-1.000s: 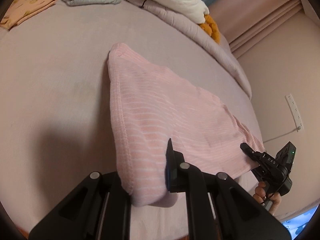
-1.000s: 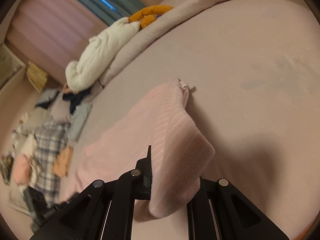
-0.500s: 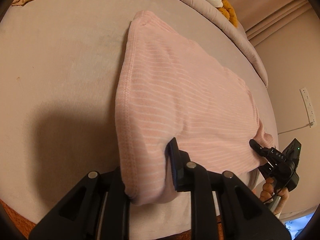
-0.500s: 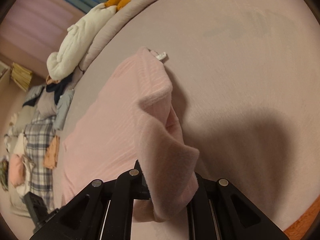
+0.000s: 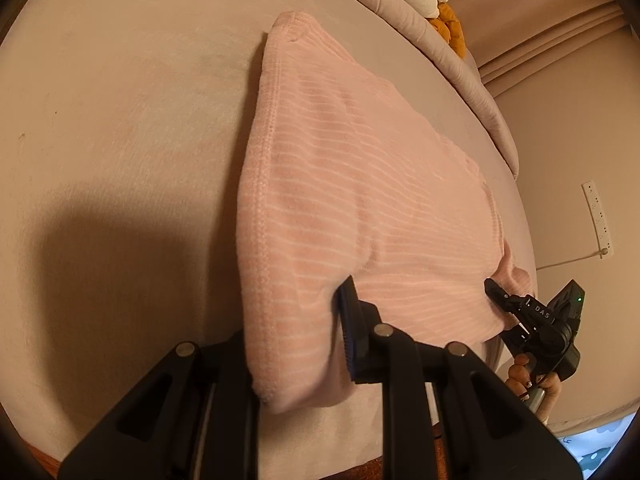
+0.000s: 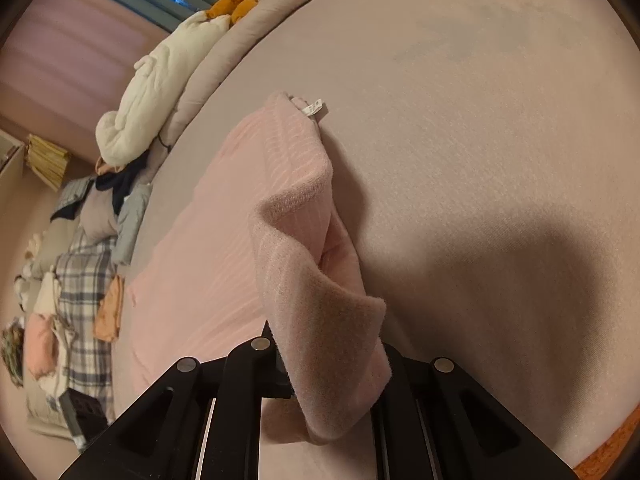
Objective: Fold small clothes
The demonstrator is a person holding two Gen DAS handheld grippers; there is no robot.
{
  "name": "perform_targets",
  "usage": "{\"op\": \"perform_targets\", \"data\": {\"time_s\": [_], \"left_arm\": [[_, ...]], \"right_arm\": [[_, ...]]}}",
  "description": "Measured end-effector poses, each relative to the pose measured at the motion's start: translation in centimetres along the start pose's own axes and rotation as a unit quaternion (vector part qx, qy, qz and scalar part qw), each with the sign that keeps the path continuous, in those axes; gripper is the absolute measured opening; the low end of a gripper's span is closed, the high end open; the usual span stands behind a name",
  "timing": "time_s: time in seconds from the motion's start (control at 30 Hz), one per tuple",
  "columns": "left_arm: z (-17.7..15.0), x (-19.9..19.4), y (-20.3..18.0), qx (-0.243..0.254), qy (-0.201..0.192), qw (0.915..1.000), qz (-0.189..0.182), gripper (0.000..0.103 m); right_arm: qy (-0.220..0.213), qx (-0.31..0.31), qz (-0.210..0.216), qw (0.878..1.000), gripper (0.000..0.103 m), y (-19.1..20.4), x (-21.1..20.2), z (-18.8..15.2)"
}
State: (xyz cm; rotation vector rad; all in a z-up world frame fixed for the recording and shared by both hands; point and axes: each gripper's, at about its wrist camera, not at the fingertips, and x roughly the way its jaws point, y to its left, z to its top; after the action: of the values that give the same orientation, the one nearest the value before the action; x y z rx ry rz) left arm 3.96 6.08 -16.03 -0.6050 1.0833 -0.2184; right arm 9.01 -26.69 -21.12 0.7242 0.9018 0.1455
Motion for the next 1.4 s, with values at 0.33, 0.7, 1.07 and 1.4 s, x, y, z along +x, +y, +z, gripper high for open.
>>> {"op": "perform_targets", "data": {"time_s": [0.33, 0.7, 1.07, 1.4], "left_arm": [[0.3, -0.2, 0.9, -0.01, 0.011, 0.9997, -0.022, 0.02], [0.4, -0.3, 0.7, 0.004, 0.016, 0.9997, -0.017, 0.02], [0.2, -0.1, 0.1, 0.014, 0.015, 0.9998, -0.002, 0.02], [-0.2, 0.0, 0.2, 0.012, -0.004, 0.9999, -0.006, 0.02]], "right_arm": [[0.0, -0.043, -0.043, 0.998, 0.007, 0.7, 0.2, 0.3], [0.0, -0.034, -0.053, 0.998, 0.007, 0.9, 0.2, 0.2], [-0.001, -0.029, -0.047, 0.999, 0.007, 0.8, 0.1, 0.2], [-0.019, -0.036, -0.037, 0.998, 0.007, 0.6, -0.1, -0.3]]}}
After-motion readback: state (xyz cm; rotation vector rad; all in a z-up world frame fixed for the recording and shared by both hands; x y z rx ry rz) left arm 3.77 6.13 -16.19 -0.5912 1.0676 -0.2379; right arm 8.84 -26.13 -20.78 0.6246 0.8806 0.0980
